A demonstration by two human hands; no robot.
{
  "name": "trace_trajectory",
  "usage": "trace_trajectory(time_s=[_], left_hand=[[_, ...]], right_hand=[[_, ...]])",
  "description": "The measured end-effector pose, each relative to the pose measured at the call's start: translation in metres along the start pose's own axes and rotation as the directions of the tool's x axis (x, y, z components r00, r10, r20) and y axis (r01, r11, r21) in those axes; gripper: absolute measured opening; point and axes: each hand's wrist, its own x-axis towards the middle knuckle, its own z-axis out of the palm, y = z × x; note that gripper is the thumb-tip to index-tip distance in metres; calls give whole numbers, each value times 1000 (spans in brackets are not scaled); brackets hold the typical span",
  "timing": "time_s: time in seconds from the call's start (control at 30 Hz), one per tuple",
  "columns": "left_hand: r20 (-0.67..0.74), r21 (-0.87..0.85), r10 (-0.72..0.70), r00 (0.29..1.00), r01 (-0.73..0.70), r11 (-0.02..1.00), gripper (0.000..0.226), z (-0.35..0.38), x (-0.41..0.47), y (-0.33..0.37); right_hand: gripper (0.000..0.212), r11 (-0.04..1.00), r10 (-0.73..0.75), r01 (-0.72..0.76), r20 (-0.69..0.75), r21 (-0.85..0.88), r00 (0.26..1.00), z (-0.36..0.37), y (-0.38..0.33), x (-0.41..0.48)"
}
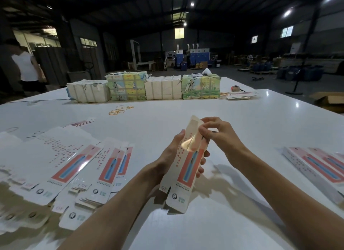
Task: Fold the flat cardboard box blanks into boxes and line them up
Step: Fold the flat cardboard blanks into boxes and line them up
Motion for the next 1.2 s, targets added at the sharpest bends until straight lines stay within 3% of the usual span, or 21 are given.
trace_trajectory(time_s=[0.17, 0.3, 0.47, 0.63, 0.77, 0.83, 0.93, 1.03, 1.1, 1.2], left_hand=[[67, -45, 18, 998, -15, 999, 75, 2, -1, 4], [-37, -82, -99, 994, 96, 992, 69, 7, 2, -1], [-72, -215, -54, 996, 37, 976, 66, 5, 4, -6], [-99, -416, 24, 995, -63, 907, 62, -5, 6, -2], [-203, -250, 59, 977, -110, 962, 67, -9, 4, -10], [-275, -137, 137, 952, -180, 974, 52, -6, 2, -12], [-415, 89, 324, 850, -316, 944, 46, -4, 4, -13], [-424, 277, 462, 779, -374, 885, 44, -2, 6, -13], [-394, 220, 424, 815, -364, 905, 42, 0, 6, -9], [-304, 106, 310, 901, -291, 951, 66, 6, 6, -4]], right_hand=[[16, 981, 20, -31, 57, 189, 998, -4, -3, -3], [25, 955, 0, -23, 79, 295, 997, 0, -6, -5], [21, 949, -21, 14, 18, 315, 1000, 12, 0, -8], [55, 931, 27, -73, 132, 356, 991, 27, 12, -19], [60, 965, -65, 41, 84, 258, 994, 31, 17, -20], [57, 978, -104, 89, 66, 191, 992, 28, 16, -20], [50, 981, -117, 105, 64, 166, 991, 24, 15, -19], [50, 986, -107, 96, 77, 134, 991, 22, 13, -18], [52, 987, -109, 98, 89, 125, 990, 20, 11, -17], [56, 989, -110, 99, 101, 110, 989, 19, 9, -18]])
